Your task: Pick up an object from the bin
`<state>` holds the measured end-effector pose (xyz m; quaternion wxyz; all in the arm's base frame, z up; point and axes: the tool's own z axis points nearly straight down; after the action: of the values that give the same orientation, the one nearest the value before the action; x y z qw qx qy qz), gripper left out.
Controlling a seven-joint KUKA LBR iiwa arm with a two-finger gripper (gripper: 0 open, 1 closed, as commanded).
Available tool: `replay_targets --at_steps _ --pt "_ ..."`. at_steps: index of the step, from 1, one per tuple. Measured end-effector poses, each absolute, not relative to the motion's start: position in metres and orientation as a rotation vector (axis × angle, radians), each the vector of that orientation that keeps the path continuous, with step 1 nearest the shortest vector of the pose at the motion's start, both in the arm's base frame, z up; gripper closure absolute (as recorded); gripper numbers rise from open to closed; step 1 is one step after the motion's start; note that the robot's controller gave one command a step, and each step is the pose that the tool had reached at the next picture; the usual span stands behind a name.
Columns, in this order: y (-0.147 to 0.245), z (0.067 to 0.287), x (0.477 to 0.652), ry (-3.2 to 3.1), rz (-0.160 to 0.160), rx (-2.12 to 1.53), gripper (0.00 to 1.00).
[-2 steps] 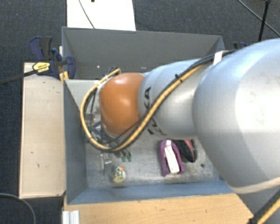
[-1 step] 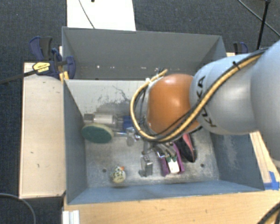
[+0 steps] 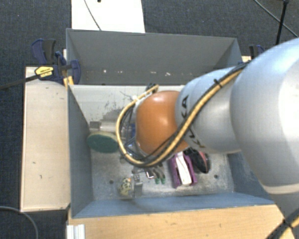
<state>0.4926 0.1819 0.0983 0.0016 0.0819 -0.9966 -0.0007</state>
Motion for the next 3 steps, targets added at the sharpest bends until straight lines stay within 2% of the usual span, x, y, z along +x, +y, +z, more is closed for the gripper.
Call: replay_targets --at_steps 1,2,3 --pt "0.174 0.070 0.490 -2.951 0.000 1.075 0.00" --pt "0.174 0.070 0.490 -2.954 -0.001 1.064 1.00" --pt "0.199 0.176 0.504 -3.018 -0.003 0.912 1.00"
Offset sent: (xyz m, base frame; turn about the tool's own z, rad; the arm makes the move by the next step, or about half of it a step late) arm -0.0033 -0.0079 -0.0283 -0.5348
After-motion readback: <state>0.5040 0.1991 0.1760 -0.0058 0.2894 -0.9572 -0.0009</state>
